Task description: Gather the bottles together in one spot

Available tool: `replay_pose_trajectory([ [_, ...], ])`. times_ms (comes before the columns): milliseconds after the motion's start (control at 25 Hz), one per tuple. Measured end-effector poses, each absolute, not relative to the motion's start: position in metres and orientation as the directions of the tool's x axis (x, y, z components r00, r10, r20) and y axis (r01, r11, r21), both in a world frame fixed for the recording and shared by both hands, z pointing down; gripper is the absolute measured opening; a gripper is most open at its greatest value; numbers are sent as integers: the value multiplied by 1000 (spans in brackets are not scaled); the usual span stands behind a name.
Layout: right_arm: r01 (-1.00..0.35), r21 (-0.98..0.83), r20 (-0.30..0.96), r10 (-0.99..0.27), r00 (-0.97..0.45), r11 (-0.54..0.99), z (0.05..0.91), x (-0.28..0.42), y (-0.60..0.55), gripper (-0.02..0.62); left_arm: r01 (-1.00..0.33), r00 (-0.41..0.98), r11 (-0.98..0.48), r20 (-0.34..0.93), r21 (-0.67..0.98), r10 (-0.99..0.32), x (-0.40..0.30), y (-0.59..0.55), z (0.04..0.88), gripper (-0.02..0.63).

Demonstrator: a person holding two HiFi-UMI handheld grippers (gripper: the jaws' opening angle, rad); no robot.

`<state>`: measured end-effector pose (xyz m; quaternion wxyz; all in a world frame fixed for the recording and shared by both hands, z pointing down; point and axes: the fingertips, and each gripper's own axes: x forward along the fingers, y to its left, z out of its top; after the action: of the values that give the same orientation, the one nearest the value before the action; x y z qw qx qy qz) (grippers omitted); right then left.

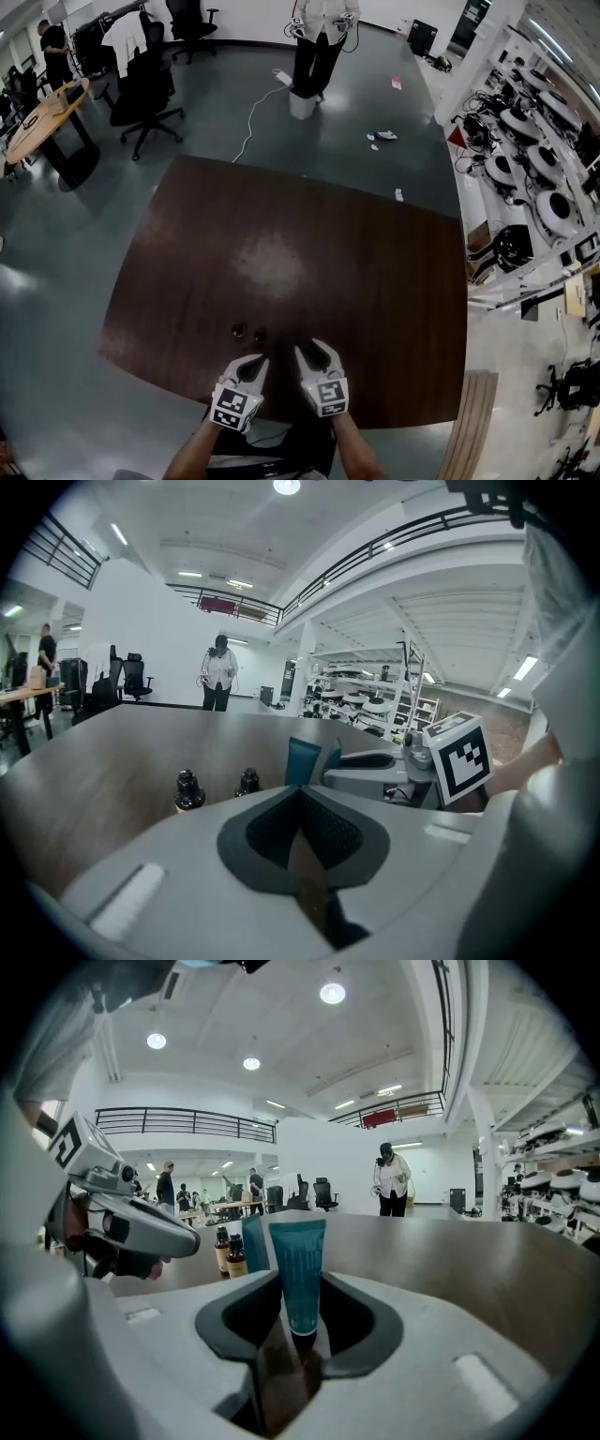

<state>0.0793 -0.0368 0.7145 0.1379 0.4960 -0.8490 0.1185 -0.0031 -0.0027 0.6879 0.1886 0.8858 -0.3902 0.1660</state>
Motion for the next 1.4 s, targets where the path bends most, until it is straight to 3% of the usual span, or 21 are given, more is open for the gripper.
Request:
replay_pose_trajectory([
  [160,-875,-74,344,-812,-472,478,715,78,-36,129,-754,640,-622,448,210,-624,-5,0,690,0],
  [360,-876,-91,340,-812,-474,473,719,77,-34,249,-757,637,-619,453,210,-624,-9,3,693,0],
  [560,-880,-84,355,-811,-464,467,718,83,-31,261,-757,635,-620,456,207,-623,-7,4,693,0],
  [760,-893,-103,367,-818,-443,437,708,98,-17,209,-752,643,-624,447,213,-622,-2,7,677,0],
  [960,-892,-99,356,-822,-445,441,692,97,-10,49,-754,639,-627,436,196,-633,-9,3,663,0],
  [1080,-883,-98,349,-815,-463,459,679,89,-8,2,-754,642,-626,428,200,-636,-11,3,653,0],
  [1400,-865,-89,308,-812,-495,494,632,80,-10,2,-746,649,-640,413,181,-639,-10,7,623,0],
])
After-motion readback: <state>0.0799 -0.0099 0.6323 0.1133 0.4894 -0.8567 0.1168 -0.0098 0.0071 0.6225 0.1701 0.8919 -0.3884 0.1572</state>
